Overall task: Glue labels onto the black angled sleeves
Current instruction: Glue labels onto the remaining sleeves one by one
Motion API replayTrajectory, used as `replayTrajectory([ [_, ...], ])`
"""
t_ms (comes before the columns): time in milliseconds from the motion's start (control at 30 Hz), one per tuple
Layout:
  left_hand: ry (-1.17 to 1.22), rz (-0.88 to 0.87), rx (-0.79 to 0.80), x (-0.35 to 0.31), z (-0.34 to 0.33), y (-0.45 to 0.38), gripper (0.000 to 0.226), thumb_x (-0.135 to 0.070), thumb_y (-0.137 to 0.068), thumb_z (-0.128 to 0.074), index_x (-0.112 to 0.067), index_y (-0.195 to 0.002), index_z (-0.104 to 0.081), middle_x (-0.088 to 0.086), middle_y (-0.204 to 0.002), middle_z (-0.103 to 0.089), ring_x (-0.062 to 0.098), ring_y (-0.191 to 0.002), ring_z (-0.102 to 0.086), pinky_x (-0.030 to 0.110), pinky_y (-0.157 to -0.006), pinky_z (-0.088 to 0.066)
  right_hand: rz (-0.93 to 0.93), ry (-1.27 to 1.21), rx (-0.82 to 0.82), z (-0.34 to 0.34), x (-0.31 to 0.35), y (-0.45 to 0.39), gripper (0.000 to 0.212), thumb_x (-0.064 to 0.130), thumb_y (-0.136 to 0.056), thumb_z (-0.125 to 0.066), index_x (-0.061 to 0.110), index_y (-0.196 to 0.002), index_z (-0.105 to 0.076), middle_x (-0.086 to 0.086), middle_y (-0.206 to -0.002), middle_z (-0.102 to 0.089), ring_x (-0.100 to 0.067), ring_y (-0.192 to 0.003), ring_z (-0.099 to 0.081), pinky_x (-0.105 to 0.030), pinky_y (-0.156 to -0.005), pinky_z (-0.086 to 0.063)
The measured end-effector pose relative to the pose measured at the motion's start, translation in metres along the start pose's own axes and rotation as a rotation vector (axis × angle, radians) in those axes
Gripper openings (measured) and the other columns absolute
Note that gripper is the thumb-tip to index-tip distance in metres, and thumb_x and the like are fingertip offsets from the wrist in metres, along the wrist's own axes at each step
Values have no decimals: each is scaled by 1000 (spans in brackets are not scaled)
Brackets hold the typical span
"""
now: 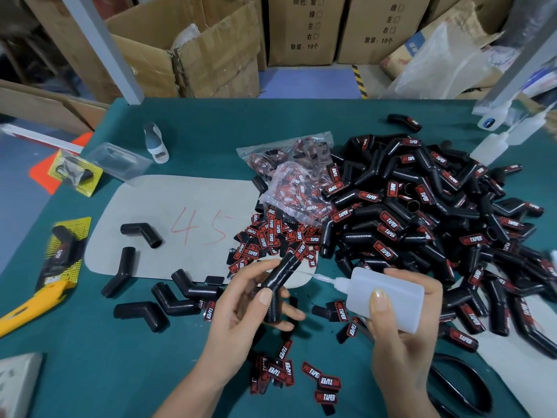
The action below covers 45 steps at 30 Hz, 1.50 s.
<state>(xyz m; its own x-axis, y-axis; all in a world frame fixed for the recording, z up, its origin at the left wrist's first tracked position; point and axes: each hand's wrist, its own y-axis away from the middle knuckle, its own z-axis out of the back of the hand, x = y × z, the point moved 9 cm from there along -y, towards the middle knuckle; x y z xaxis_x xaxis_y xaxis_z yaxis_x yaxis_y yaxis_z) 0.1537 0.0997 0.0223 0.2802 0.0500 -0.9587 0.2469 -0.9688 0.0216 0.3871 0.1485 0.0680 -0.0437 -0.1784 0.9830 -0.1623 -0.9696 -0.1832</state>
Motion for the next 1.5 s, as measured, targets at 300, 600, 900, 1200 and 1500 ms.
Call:
replayTrajectory([
  [300,15,22,2,2,0,0,48,-48,-100,-67,-24,-141,-60,11,-104,-68,46,-81,-77,38,-64,-63,-36,-21,-3,1,-3,0,28,47,-80,-68,50,-107,-60,-5,-110,-63,-43,-94,-63,-49,-69,-54],
  [600,52,43,-13,5,5,0,40,-39,-103,-61,-23,-140,-60,13,-101,-69,48,-80,-76,40,-60,-63,-34,-20,0,-1,-2,0,28,48,-80,-67,52,-107,-60,1,-108,-64,-38,-90,-65,-42,-65,-56],
  [900,64,58,0,7,4,0,49,-48,-101,-66,-22,-142,-58,13,-101,-69,48,-81,-76,39,-60,-62,-17,-18,17,-3,0,0,27,47,-82,-67,51,-108,-60,9,-105,-64,-32,-86,-65,-34,-60,-55],
  [1200,54,63,-4,5,3,0,49,-49,-100,-67,-23,-141,-60,12,-101,-69,48,-81,-76,39,-60,-62,-26,-22,27,-4,-2,2,27,47,-80,-67,52,-106,-60,11,-106,-64,-28,-87,-66,-46,-66,-57],
  [1500,62,67,-9,3,2,1,47,-49,-99,-68,-25,-139,-62,12,-101,-69,47,-80,-76,39,-59,-62,-18,-10,32,-3,-1,0,28,48,-81,-66,52,-107,-59,15,-108,-65,-19,-85,-66,-31,-60,-54],
])
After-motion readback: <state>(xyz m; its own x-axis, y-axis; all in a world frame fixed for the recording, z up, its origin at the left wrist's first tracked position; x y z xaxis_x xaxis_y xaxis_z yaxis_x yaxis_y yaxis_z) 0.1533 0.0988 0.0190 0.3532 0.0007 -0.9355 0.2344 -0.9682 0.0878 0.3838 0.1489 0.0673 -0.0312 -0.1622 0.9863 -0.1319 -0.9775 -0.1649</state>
